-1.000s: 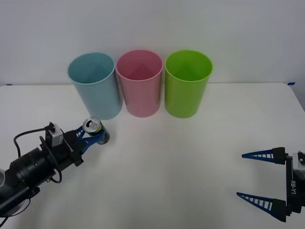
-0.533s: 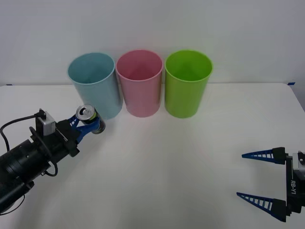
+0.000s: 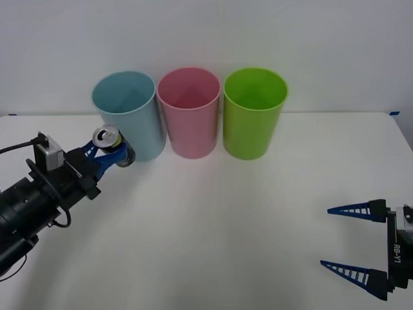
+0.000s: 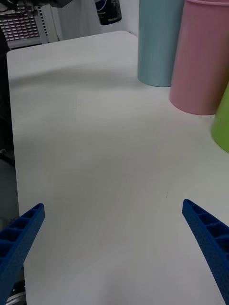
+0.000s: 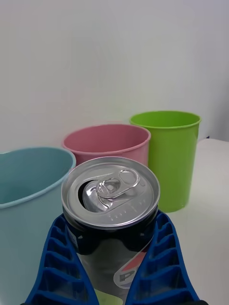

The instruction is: Put cans in the blue bin and PET bottles in the pink bin and trash in the green bin.

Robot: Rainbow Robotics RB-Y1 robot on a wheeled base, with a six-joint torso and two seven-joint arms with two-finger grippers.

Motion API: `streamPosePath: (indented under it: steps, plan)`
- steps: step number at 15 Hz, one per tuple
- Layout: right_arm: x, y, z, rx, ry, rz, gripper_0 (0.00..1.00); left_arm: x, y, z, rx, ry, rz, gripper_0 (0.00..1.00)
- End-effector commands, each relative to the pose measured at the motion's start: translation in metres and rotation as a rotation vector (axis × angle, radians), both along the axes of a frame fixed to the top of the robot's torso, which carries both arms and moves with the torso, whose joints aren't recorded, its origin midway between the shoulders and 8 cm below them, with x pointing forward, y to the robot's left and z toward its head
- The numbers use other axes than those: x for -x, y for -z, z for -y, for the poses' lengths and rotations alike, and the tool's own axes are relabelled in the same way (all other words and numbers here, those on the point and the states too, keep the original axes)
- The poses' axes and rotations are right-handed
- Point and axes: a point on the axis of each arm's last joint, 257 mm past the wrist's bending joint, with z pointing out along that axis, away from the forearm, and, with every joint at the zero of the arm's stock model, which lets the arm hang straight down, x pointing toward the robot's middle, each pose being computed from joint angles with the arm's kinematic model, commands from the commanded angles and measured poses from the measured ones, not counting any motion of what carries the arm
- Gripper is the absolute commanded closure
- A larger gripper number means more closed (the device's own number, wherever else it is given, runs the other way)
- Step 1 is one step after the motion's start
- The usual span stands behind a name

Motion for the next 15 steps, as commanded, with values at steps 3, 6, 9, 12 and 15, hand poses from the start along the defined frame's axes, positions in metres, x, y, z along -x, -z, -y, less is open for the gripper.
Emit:
streamPosePath:
  steps: [3, 6, 9, 12, 15]
  plan:
    - [0.0, 0.0, 0.0, 0.0, 0.0, 0.0, 0.0, -0.004, -0.021, -0.005, 0.027, -0.033, 0.022, 1.0]
    - [0.0, 0.0, 0.0, 0.0, 0.0, 0.0, 0.0, -0.007, -0.037, -0.01, 0.05, -0.065, 0.036, 1.0]
    - [0.0, 0.0, 0.0, 0.0, 0.0, 0.0, 0.0, -0.01, -0.053, -0.013, 0.078, -0.101, 0.054, 1.0]
    - [0.0, 0.0, 0.0, 0.0, 0.0, 0.0, 0.0, -0.013, -0.069, -0.015, 0.097, -0.131, 0.071, 1.0]
    - [0.0, 0.0, 0.0, 0.0, 0.0, 0.0, 0.0, -0.012, -0.085, -0.014, 0.12, -0.143, 0.064, 1.0]
